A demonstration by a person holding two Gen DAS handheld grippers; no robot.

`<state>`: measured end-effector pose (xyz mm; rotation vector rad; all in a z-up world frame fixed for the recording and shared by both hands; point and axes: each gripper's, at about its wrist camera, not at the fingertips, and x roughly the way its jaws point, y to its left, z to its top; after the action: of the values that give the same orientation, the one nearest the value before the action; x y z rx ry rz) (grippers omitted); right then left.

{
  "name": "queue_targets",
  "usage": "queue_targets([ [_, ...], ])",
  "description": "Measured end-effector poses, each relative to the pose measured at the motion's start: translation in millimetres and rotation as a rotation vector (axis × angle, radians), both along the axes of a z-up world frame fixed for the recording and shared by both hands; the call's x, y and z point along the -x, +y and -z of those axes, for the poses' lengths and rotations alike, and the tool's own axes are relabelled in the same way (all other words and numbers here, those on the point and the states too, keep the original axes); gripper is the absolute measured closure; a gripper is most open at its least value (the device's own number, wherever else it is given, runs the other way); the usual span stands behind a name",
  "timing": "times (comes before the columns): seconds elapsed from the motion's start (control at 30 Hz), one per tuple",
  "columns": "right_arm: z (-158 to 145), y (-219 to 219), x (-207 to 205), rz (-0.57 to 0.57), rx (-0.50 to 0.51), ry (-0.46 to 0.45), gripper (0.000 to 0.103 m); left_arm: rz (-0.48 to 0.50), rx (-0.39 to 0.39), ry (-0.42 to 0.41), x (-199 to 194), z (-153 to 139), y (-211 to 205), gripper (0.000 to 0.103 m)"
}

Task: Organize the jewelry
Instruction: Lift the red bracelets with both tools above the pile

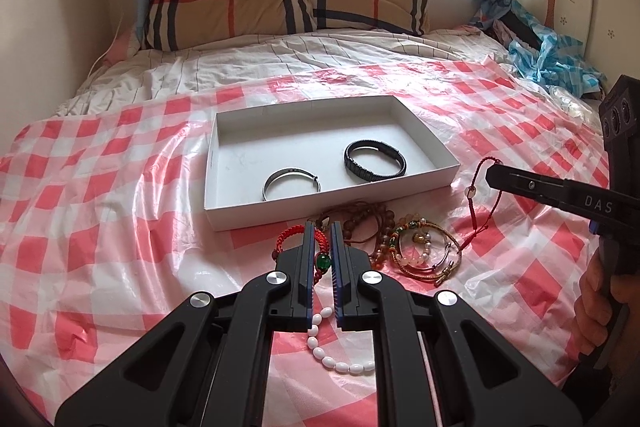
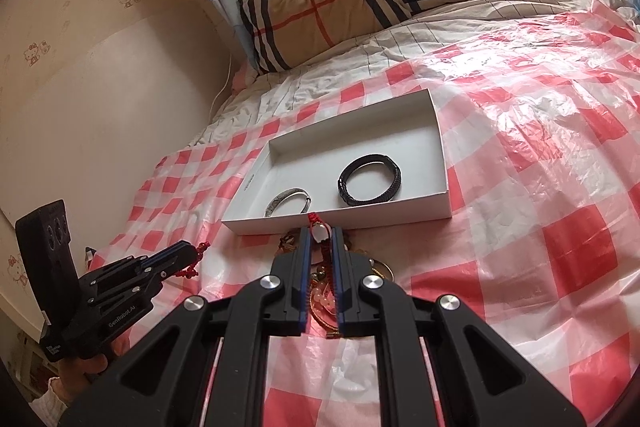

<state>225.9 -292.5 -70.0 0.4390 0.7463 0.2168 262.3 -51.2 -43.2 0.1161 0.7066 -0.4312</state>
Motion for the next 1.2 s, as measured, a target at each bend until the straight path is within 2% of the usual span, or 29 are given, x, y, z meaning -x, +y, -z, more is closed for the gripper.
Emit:
queue_targets([
  [0.27,-2.1,-0.9,0.5,0.004,-0.001,-0.012,0.092,-0.025,0.049,-0.002,-3.7,-5.0,7.3,0.096],
  [0.63,-3.1,-0.3,0.4,-0.007,0.002,-0.023,0.092,-0.026,0.065,-0.008,-3.7,-6.5,6.1,0.096],
  [0.8,-4.5,1.9,-1.4,-0.009,-0.005,-0.034,0.092,-0.016,0.095,-0.017,-6.6,-16.1,2.8,0.096],
  [1.2,-18.5,14.3,-21.1,-0.027,-0.026,-0.082,0.092,-0.048,0.094,-0.058,-25.1,-31.3,-2.5,0.096],
])
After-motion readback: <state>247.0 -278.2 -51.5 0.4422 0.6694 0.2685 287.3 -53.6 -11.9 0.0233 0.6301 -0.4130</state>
